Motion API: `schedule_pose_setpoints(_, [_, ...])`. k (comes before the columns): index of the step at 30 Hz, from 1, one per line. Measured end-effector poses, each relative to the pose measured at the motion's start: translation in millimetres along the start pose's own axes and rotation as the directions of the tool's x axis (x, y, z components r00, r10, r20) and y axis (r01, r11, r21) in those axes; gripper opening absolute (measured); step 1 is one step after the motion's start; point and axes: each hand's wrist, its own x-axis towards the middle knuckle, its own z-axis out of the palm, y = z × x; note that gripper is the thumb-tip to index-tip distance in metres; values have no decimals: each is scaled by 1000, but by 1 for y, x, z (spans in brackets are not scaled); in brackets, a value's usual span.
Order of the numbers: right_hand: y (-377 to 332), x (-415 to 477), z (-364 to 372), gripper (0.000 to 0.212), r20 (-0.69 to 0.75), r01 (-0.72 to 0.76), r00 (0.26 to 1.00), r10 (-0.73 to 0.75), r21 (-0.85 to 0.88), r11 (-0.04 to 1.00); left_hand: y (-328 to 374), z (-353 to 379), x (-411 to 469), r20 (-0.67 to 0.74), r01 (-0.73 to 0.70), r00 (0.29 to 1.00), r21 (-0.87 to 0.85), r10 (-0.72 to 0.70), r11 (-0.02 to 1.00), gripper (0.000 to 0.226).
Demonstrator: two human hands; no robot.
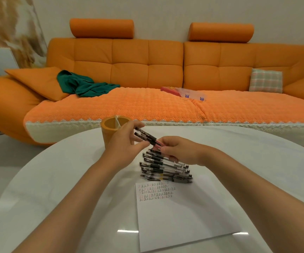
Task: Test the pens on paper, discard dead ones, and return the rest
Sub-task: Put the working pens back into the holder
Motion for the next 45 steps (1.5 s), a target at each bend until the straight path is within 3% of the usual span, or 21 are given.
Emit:
schedule_pose_setpoints(5, [-7, -2, 3, 16, 32, 27, 999, -30, 97, 995, 6, 1, 3, 95, 80, 994, -243, -58, 967, 33])
schedule_pose_setpoints(13, [-30, 1, 18, 23, 48, 55, 997, -68, 229, 972, 23, -13, 5, 103, 37, 995, -175, -19, 984, 12])
schedule_pose_setpoints(19, [-54, 15, 17, 19, 47, 101, 993, -104, 69, 993, 30, -28, 12, 91, 1, 996, -80, 7, 997, 13])
schedule_pose_setpoints(22, [-65, 29, 12, 15, -62, 133, 990, -125, 143, 981, 21, -47, 20, -76, 11, 997, -100, -18, 995, 33])
schedule_pose_setpoints(26, [-85, 56, 1, 17, -331, 239, 934, -134, 300, 924, -4, -62, 23, -294, 85, 954, 58, -64, 995, 33])
schedule_pose_setpoints(30, [-97, 93, 2, 15, -523, 320, 847, -98, 353, 880, -28, -53, 22, -196, 211, 966, 232, -167, 950, 44])
schedule_pose_setpoints(35, [-107, 129, 16, 16, -598, 344, 802, 8, 471, 812, -39, -49, 23, -91, 250, 967, 169, -237, 953, 54])
schedule_pose_setpoints(39, [-104, 146, 26, 18, -595, 280, 801, 63, 465, 840, -43, -53, 25, -56, 255, 967, 114, -250, 960, 58])
schedule_pose_setpoints(45, [-85, 147, 41, 18, -490, 13, 858, 154, 320, 947, -46, -54, 29, -15, 254, 967, 62, -254, 965, 55])
